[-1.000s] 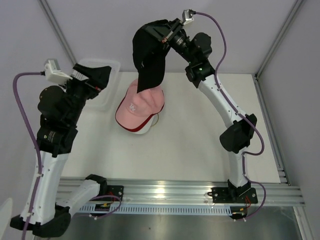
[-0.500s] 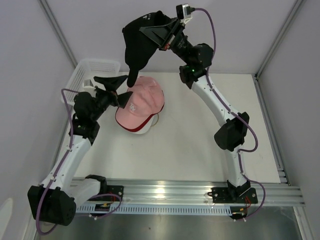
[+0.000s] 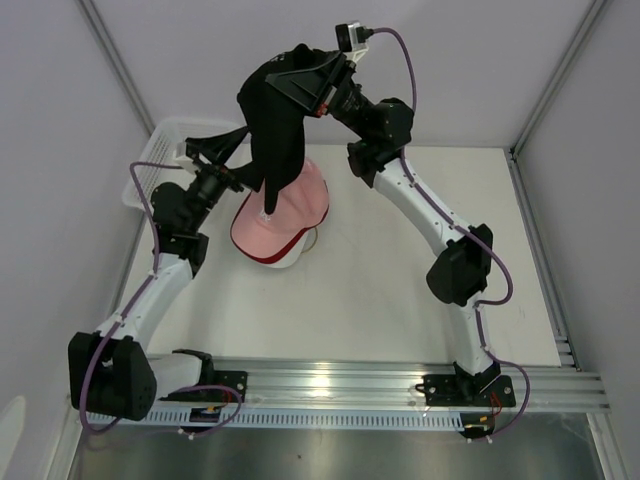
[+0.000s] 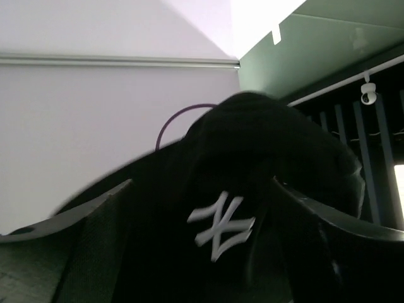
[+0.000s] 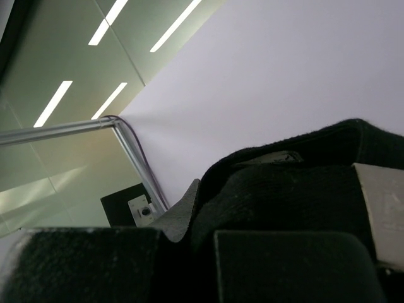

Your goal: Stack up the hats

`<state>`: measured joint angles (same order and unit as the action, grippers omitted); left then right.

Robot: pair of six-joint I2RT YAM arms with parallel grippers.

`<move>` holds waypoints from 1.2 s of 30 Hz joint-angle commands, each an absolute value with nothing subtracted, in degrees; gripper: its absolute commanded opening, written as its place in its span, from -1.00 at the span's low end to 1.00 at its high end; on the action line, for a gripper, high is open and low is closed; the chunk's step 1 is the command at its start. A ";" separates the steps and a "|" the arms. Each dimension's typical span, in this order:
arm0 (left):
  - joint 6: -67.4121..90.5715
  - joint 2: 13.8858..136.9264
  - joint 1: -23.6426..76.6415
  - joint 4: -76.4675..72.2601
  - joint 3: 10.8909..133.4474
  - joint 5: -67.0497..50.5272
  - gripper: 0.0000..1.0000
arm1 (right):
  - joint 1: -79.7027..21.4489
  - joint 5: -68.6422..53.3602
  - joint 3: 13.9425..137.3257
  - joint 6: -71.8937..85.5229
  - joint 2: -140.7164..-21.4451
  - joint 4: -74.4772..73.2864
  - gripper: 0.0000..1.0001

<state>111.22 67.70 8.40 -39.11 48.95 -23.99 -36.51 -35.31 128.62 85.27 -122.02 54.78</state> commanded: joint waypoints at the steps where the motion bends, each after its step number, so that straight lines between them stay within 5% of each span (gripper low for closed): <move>1: 115.40 66.19 9.05 -42.04 47.38 -27.77 0.82 | -36.74 -35.33 130.51 83.58 -119.35 58.45 -1.00; 9: 118.47 59.15 10.20 -40.24 36.92 -24.35 0.92 | -36.83 -35.60 138.16 82.97 -122.26 56.60 -1.00; 24: 129.63 68.82 17.93 -55.53 41.40 -24.26 0.65 | -37.79 -36.56 135.62 82.00 -122.08 59.59 -1.00; 36: 136.58 68.12 18.19 -61.34 41.49 -24.17 0.67 | -37.79 -39.46 132.19 81.56 -121.03 62.05 -1.00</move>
